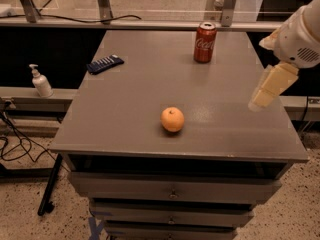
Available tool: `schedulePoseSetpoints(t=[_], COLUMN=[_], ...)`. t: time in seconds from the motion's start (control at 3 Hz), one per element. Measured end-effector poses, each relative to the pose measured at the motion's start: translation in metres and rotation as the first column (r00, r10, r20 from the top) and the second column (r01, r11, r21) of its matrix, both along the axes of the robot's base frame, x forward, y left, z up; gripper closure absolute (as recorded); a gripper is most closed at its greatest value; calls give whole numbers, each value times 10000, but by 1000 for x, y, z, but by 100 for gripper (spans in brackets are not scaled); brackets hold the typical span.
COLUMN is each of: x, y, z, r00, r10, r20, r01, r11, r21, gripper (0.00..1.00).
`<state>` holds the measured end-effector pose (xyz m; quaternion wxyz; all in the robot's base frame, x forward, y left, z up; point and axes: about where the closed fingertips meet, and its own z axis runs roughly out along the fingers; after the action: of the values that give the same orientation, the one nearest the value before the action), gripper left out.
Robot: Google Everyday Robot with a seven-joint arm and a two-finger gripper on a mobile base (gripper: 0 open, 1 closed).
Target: Move coke can near orange
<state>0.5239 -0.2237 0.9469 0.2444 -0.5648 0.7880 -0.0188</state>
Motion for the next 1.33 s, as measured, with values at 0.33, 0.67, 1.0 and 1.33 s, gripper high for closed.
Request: schedulePoseSetpoints(t=[0.33, 0.67, 1.0, 1.33], x=[62, 62, 65, 102], y=[-11, -11, -9, 5], z=[-34, -34, -35, -37], r00=[9996, 9996, 9994, 9977], r10=[-273, -269, -341, -443], r20=[62, 67, 103, 504], r01=[266, 262, 328, 337], r11=[9954, 9955, 9937, 9802], r21=[917, 913, 1070, 1950], gripper=[0, 0, 0, 0])
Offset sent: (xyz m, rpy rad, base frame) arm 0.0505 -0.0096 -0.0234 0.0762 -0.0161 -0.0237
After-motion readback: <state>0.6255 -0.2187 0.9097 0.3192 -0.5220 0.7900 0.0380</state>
